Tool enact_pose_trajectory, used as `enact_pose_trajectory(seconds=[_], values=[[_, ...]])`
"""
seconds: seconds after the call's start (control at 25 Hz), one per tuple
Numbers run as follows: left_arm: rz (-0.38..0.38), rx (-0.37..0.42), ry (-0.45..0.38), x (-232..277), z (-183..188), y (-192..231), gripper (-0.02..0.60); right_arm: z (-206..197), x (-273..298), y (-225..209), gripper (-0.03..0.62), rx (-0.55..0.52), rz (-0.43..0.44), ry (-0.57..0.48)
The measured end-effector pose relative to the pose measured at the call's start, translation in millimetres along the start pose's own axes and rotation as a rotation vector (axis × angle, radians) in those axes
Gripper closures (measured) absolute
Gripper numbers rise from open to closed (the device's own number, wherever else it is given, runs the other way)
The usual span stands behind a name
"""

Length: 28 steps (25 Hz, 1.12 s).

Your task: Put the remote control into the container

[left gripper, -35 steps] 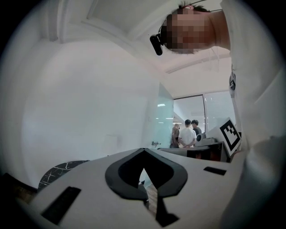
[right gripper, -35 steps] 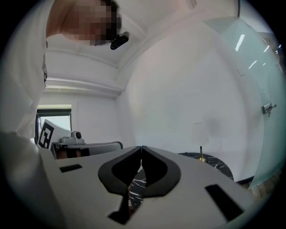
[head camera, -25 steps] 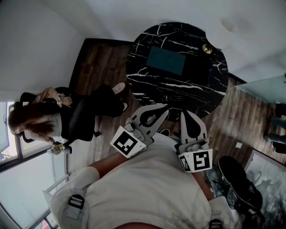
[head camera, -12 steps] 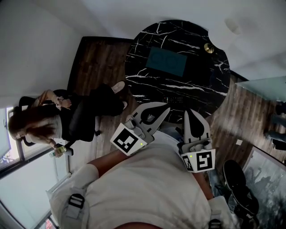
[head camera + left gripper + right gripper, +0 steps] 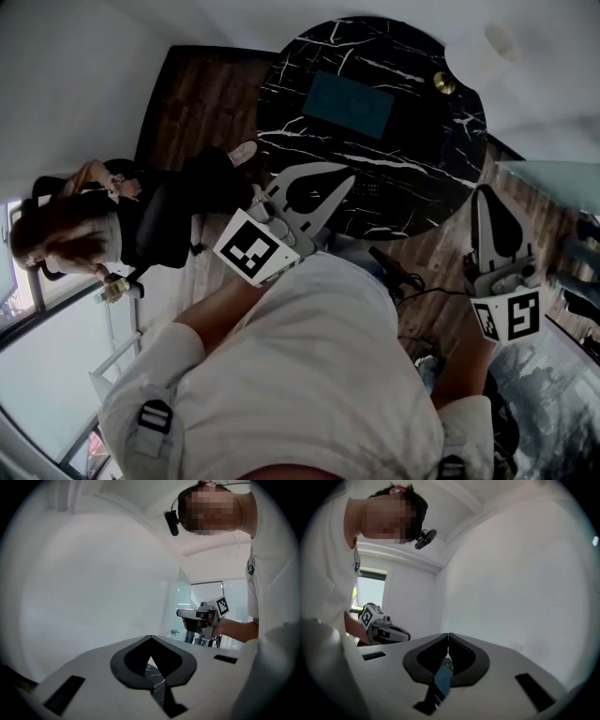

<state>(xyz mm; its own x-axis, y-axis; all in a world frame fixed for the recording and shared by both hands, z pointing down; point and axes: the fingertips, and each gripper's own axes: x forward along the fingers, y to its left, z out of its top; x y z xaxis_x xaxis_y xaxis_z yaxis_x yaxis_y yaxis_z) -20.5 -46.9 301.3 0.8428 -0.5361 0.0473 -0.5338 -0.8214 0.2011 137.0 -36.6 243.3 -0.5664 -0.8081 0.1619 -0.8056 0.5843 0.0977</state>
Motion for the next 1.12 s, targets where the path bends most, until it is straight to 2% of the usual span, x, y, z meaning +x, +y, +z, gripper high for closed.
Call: enact_pose_trajectory(seconds=[0.08, 0.2, 0.28, 0.44, 0.64, 0.88, 1.12], values=[[0.009, -0.012, 0.028, 5.7, -10.7, 9.1, 0.575, -23.0, 21.9, 4.5, 0.585, -0.074, 0.090, 0.070], [-0.006, -0.096, 0.079, 17.6, -40.0, 22.8, 0.575, -84.3, 62.0, 19.9, 0.583, -0.154, 0.197, 0.196], [-0.014, -0.136, 0.130, 25.4, -67.6, 31.3, 0.575, -137.3, 86.4, 34.5, 0.583, -0.151, 0.266, 0.296], [0.026, -0.173, 0.266, 27.9, -129.6, 39.7, 0.575, -244.8, 111.4, 79.1, 0.574, -0.151, 0.451, 0.491], [0.053, -0.195, 0.409, 26.3, -215.6, 55.2, 0.575, -357.8, 117.7, 122.9, 0.464, -0.266, 0.627, 0.714], [0.071, -0.211, 0.531, 24.5, -300.2, 69.4, 0.575, -449.2, 120.9, 144.9, 0.390, -0.405, 0.725, 0.887], [0.077, -0.244, 0.616, 19.7, -356.1, 76.6, 0.575, -502.0, 118.3, 154.0, 0.370, -0.548, 0.787, 0.991]])
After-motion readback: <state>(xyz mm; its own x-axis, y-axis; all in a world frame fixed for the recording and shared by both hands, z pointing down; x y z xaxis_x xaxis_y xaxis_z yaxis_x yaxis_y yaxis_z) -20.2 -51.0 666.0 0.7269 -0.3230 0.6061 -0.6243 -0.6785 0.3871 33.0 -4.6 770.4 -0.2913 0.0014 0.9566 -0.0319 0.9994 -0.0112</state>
